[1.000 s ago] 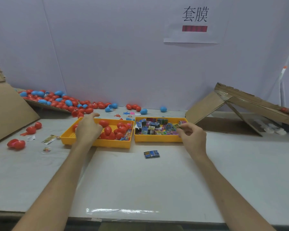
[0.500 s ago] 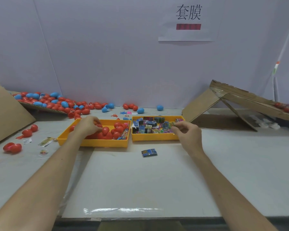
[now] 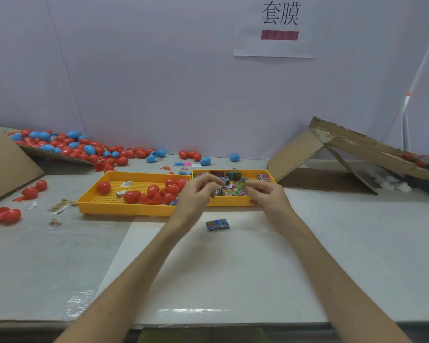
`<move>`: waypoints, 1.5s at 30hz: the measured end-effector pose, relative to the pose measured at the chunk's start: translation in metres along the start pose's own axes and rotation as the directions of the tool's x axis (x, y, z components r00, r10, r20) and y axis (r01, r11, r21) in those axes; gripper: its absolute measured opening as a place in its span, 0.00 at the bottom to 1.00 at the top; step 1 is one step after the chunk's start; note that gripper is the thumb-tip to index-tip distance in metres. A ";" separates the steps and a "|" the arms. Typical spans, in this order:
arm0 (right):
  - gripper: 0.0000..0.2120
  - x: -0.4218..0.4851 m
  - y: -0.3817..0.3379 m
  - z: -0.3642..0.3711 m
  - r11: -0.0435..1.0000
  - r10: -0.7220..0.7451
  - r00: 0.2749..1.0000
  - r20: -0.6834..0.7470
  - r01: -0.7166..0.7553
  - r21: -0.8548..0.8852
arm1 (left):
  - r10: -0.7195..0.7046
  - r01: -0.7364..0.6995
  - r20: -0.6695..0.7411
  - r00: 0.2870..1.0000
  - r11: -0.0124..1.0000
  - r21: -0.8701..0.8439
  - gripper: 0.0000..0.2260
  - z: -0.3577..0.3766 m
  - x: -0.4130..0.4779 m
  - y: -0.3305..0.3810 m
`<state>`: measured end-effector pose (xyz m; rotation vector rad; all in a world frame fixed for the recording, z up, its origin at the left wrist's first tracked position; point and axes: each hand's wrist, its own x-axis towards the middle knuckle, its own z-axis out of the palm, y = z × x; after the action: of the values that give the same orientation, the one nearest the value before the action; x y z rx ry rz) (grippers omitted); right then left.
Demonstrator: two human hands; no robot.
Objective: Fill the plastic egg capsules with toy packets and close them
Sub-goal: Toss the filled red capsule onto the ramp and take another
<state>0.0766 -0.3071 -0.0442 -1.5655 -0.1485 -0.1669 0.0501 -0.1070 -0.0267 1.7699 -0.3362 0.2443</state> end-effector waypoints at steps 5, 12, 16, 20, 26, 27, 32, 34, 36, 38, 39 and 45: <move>0.10 -0.004 0.003 0.004 0.999 0.036 0.979 0.200 -0.027 -0.046 | 0.027 -0.028 0.064 0.998 0.999 0.017 0.13 0.007 -0.014 -0.012; 0.07 -0.009 -0.003 0.007 0.995 0.104 0.903 0.418 -0.097 -0.038 | 0.031 -0.029 0.101 0.994 0.999 -0.022 0.13 0.005 -0.017 -0.007; 0.05 -0.011 -0.002 0.009 0.994 0.109 0.898 0.427 -0.091 -0.062 | 0.050 -0.048 0.090 0.995 0.999 -0.026 0.12 0.003 -0.017 -0.008; 0.09 -0.011 -0.002 0.010 0.994 0.106 0.906 0.409 -0.089 -0.061 | 0.023 -0.020 0.100 0.995 0.999 -0.033 0.11 0.003 -0.016 -0.009; 0.13 -0.009 -0.005 0.008 0.997 0.049 0.929 0.367 -0.067 0.035 | -0.028 0.032 0.086 0.996 0.999 -0.041 0.12 0.004 -0.015 -0.012; 0.13 -0.008 -0.004 0.008 0.996 0.044 0.935 0.352 -0.068 0.056 | -0.041 0.044 0.084 0.996 0.998 -0.038 0.12 0.004 -0.015 -0.012; 0.14 -0.009 -0.002 0.008 0.996 0.015 0.942 0.336 -0.045 0.083 | -0.084 0.087 0.060 0.995 0.994 -0.058 0.06 0.004 -0.013 -0.015; 0.15 -0.009 -0.002 0.008 0.997 0.016 0.941 0.339 -0.042 0.069 | -0.091 0.094 0.057 0.994 0.994 -0.054 0.05 0.005 -0.012 -0.017; 0.15 -0.009 -0.002 0.009 0.998 0.018 0.938 0.347 -0.039 0.052 | -0.102 0.105 0.073 0.992 0.994 -0.029 0.04 0.004 -0.011 -0.019; 0.15 -0.009 -0.002 0.009 0.998 0.018 0.935 0.353 -0.036 0.044 | -0.112 0.112 0.095 0.989 0.994 0.008 0.03 0.005 -0.012 -0.021; 0.15 -0.009 -0.002 0.009 0.998 0.017 0.937 0.350 -0.035 0.047 | -0.115 0.114 0.107 0.988 0.993 0.020 0.03 0.005 -0.012 -0.022; 0.13 -0.008 -0.002 0.009 1.000 -0.012 0.953 0.302 0.009 0.010 | -0.161 0.130 0.243 0.957 0.982 0.136 0.04 0.009 -0.014 -0.023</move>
<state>0.0686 -0.2983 -0.0438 -1.5744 -0.3968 0.0670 0.0454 -0.1099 -0.0542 1.9386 -0.3774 -0.0706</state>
